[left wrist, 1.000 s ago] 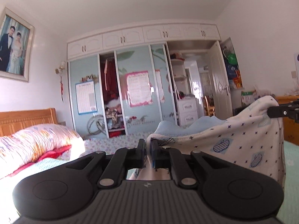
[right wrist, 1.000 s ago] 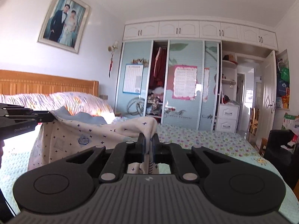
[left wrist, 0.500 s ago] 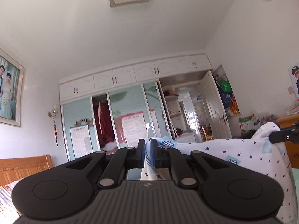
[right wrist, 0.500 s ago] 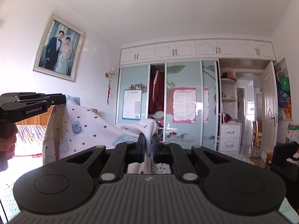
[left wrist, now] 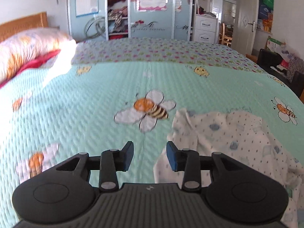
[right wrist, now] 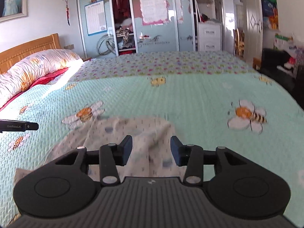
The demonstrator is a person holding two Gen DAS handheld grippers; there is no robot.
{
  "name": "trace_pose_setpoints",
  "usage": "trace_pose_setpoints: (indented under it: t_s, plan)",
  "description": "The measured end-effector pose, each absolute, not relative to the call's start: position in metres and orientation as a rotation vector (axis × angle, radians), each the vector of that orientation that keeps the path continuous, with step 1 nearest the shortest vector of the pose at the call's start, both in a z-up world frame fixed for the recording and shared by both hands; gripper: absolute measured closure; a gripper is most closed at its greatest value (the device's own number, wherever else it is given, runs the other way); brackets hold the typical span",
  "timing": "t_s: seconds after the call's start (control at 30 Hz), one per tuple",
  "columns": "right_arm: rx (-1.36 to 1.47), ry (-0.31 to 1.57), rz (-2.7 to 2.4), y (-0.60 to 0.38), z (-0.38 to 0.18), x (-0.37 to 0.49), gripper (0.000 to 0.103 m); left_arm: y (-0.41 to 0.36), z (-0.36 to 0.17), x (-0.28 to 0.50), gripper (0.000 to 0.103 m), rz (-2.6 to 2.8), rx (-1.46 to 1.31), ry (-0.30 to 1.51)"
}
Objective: Fold clothes
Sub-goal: 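Lay the garment down on the quilt and open both grippers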
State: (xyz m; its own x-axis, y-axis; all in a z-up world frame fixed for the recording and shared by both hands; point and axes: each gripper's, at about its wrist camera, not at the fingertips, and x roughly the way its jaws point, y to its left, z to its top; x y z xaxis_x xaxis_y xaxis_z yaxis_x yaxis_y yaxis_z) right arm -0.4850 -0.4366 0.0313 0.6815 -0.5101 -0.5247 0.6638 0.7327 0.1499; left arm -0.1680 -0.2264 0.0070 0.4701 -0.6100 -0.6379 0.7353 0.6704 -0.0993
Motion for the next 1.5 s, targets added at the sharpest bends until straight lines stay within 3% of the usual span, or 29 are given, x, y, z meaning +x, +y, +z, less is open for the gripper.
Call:
trace_pose_setpoints:
  t_s: [0.13, 0.23, 0.47, 0.77, 0.83, 0.9, 1.1, 1.33, 1.37, 1.47, 1.5]
  plan:
    - [0.485, 0.514, -0.679, -0.396, -0.009, -0.538, 0.056, -0.165, -0.01, -0.19, 0.057, -0.861, 0.043, 0.82]
    - [0.556, 0.509, -0.694, -0.368, -0.026, -0.568, 0.053, -0.143, -0.006, -0.226, 0.049, -0.94, 0.048, 0.759]
    - [0.616, 0.516, -0.706, -0.337, -0.035, -0.599, 0.051, -0.167, -0.015, -0.343, 0.032, -1.114, 0.557, 0.397]
    - [0.604, 0.513, -0.706, -0.321, -0.032, -0.612, 0.046, -0.181, -0.073, -0.361, 0.031, -1.114, 0.749, 0.447]
    - [0.624, 0.521, -0.706, -0.32, -0.036, -0.614, 0.046, -0.185, -0.071, -0.351, 0.044, -1.131, 0.693, 0.499]
    - [0.629, 0.527, -0.704, -0.318, -0.039, -0.614, 0.046, -0.19, -0.068, -0.348, 0.085, -1.146, 0.691, 0.509]
    - [0.628, 0.526, -0.707, -0.315, -0.042, -0.617, 0.046, -0.142, -0.003, -0.282, 0.1, -0.942, 0.35, 0.492]
    - [0.662, 0.516, -0.74, -0.323, -0.045, -0.626, 0.046, -0.07, 0.08, -0.18, 0.099, -0.549, -0.073, 0.465]
    - [0.67, 0.517, -0.74, -0.323, -0.047, -0.626, 0.046, -0.064, 0.078, -0.163, 0.095, -0.504, -0.08, 0.487]
    - [0.679, 0.519, -0.726, -0.32, -0.049, -0.623, 0.046, -0.056, 0.054, -0.131, 0.046, -0.437, -0.083, 0.618]
    - [0.679, 0.522, -0.719, -0.32, -0.05, -0.622, 0.046, -0.056, 0.043, -0.13, 0.044, -0.41, -0.074, 0.67]
